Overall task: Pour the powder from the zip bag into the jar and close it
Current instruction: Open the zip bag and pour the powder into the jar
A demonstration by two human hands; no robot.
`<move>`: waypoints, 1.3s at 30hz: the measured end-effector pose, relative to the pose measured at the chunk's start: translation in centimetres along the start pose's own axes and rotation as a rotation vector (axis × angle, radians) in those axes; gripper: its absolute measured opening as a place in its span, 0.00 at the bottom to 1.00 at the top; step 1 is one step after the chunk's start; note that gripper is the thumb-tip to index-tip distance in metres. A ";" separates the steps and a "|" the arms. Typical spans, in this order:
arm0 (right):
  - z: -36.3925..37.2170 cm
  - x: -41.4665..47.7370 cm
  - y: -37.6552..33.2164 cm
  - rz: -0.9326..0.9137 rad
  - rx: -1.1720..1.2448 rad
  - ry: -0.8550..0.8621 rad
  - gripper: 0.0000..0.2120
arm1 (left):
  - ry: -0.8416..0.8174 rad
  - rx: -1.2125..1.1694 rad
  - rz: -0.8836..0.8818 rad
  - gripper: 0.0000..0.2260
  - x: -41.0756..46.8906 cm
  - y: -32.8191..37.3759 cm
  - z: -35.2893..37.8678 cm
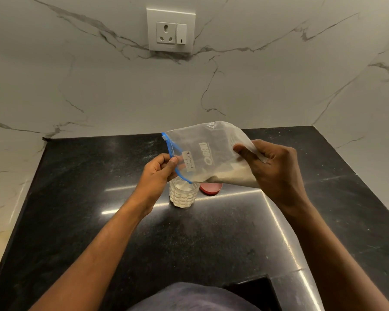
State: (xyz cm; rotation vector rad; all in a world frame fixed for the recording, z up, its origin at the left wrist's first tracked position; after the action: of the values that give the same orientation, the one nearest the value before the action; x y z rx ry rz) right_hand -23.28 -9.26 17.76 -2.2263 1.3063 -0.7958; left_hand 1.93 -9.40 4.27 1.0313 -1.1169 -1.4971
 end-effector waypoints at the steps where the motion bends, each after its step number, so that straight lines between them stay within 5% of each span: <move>1: 0.0 -0.1 -0.1 -0.004 -0.007 0.007 0.13 | 0.000 0.003 0.001 0.07 0.0 0.0 0.0; 39: -0.5 1.6 -1.6 0.007 -0.137 -0.043 0.16 | 0.046 -0.032 -0.033 0.07 0.4 -0.5 -0.3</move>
State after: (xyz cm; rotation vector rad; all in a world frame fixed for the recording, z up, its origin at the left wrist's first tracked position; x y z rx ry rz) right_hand -21.91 -10.00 19.52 -2.3302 1.3848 -0.6702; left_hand 2.03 -9.78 3.72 1.0617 -1.0449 -1.5056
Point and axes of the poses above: each hand's wrist, its own x-axis towards the middle knuckle, its own z-axis out of the palm, y = z × x, the point moved 5 cm from there along x, towards the middle knuckle, and after that the axes turned 15 degrees about -y, right-handed, at the moved point
